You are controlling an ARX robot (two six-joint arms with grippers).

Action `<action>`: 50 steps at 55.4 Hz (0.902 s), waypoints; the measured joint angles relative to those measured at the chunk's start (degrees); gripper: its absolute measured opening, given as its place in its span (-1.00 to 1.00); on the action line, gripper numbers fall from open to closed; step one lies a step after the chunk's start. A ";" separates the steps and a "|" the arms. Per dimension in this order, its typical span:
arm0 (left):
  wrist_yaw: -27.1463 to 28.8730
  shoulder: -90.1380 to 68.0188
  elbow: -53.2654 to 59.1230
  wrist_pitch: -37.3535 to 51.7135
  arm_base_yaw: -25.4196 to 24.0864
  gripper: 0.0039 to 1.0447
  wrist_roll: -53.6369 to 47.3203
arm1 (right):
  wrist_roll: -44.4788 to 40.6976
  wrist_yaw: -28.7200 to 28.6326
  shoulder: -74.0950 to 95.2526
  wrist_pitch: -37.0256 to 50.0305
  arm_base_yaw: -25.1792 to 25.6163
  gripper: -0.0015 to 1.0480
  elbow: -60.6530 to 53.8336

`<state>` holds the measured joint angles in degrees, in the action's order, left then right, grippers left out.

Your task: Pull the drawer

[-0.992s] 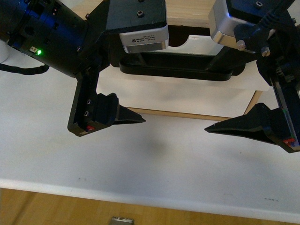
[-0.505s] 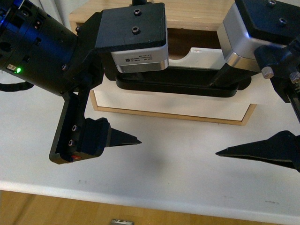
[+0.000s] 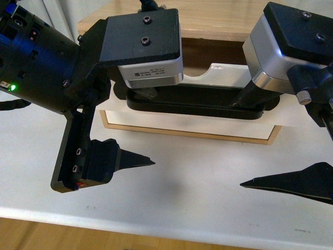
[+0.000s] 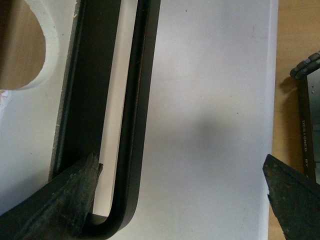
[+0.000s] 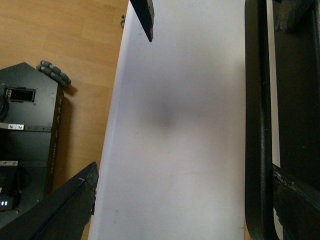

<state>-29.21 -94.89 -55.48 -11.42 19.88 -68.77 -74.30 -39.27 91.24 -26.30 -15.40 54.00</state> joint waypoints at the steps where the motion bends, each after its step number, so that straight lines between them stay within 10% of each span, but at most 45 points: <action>1: -0.04 0.13 0.00 0.00 0.00 0.89 0.13 | 0.17 -0.17 -0.07 0.00 0.00 0.83 -0.02; 28: 1.11 14.58 4.17 0.28 -0.24 0.89 4.57 | 6.32 -5.18 -13.97 2.01 3.72 0.83 -3.69; 50: 2.19 34.75 18.62 17.14 -4.35 0.89 21.92 | 25.88 -5.90 -34.21 29.20 13.99 0.83 -19.43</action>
<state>-27.03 -60.14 -36.86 5.72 15.53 -46.85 -48.42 -45.17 57.04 2.90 -1.41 34.57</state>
